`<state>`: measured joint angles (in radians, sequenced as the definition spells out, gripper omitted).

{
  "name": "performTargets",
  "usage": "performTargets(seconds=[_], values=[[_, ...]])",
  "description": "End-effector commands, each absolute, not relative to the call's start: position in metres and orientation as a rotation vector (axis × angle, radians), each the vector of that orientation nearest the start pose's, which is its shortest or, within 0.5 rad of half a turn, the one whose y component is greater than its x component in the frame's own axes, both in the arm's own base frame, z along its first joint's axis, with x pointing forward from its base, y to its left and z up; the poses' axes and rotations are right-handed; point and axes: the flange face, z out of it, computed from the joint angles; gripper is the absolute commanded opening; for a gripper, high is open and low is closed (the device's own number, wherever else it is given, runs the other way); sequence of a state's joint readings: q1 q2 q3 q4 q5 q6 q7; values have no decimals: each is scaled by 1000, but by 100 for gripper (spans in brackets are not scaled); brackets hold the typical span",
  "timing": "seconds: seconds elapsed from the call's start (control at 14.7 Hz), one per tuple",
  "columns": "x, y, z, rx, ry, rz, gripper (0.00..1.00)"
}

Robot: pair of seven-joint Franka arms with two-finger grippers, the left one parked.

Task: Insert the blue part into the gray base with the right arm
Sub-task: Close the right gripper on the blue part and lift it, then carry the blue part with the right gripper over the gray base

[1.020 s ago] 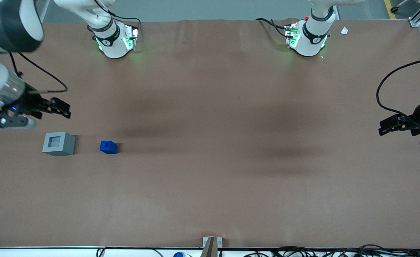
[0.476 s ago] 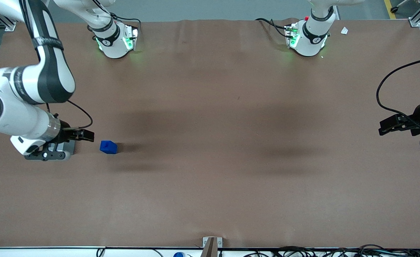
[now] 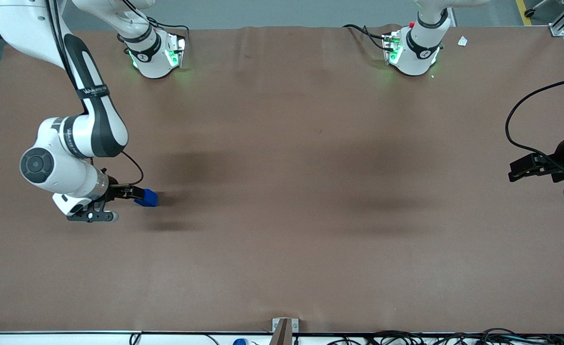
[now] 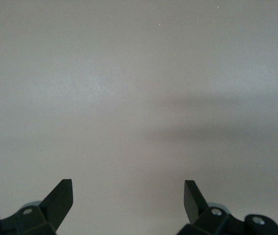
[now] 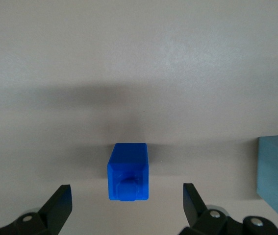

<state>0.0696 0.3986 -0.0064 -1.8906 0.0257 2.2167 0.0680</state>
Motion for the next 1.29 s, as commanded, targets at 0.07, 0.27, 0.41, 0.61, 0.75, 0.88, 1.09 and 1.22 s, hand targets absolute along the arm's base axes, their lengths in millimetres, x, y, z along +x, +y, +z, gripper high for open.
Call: performTargets(seconds=[0.07,0.27,0.41,0.61,0.75,0.88,1.09,1.22], values=[[611,40,263,-3114,64,82,100],[606,44,245,-3096,86,102,100],[604,43,227,-3098,90,81,100],[601,47,215,-3100,81,60,93],[599,46,215,-3101,77,81,80],[598,47,214,-3101,75,93,68],[596,47,215,-3100,71,143,51],[595,47,218,-3100,67,183,36]])
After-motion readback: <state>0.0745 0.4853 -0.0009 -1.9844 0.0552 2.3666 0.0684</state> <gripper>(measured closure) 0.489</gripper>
